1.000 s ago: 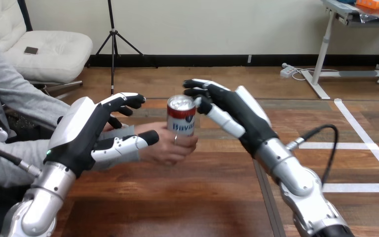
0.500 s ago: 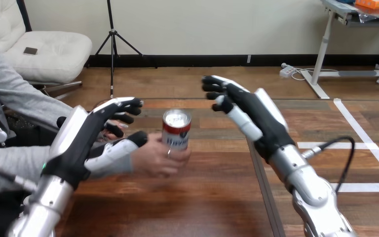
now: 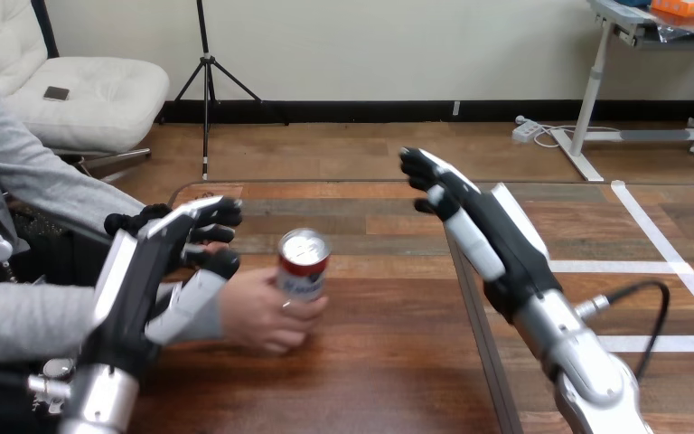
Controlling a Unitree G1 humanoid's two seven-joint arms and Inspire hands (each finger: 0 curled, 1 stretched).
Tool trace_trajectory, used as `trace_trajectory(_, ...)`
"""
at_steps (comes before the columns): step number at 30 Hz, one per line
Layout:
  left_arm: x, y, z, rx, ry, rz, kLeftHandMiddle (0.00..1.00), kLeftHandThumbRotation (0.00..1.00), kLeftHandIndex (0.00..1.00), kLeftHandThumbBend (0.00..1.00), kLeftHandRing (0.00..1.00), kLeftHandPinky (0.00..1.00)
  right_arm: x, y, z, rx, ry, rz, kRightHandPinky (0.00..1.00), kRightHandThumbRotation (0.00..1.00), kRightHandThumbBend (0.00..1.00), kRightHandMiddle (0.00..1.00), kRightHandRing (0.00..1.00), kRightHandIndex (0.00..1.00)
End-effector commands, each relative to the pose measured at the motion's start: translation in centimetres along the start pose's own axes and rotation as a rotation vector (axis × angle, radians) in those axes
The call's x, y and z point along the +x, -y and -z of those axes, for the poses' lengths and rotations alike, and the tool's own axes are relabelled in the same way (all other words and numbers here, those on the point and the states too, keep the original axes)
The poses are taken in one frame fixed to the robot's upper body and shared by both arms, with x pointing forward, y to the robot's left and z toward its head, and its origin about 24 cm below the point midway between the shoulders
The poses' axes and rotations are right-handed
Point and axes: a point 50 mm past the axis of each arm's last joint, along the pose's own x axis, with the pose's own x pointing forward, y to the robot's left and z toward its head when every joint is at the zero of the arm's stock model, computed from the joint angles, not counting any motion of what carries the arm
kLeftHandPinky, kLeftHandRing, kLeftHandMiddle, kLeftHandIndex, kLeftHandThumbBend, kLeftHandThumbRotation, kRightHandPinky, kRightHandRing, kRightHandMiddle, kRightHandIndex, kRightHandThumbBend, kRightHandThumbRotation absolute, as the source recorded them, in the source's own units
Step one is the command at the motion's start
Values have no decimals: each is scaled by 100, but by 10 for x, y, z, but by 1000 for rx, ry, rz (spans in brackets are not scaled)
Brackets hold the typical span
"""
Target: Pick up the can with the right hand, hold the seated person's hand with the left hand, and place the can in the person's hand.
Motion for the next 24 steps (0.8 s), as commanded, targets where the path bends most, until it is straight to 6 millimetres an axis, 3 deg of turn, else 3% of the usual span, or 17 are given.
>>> trace_trajectory(1, -4, -1, 0, -53, 18, -55, 82, 100, 80, 100, 82, 75, -3, 6, -11, 29, 81, 24, 95, 100, 99, 95, 98, 94)
trace_trajectory(9, -16, 5, 5, -113, 20, -89, 86, 100, 83, 94, 87, 83, -18, 0, 1, 131, 66, 52, 95, 100, 100, 97, 98, 96)
trace_trajectory(20, -21, 11, 12, -155, 74, -107, 86, 100, 83, 68, 87, 84, -34, -7, 16, 202, 37, 57, 99, 100, 87, 98, 98, 97)
trace_trajectory(24, -22, 14, 12, -189, 74, -120, 86, 100, 82, 67, 87, 84, -39, -9, 21, 224, 25, 62, 99, 100, 84, 98, 98, 97)
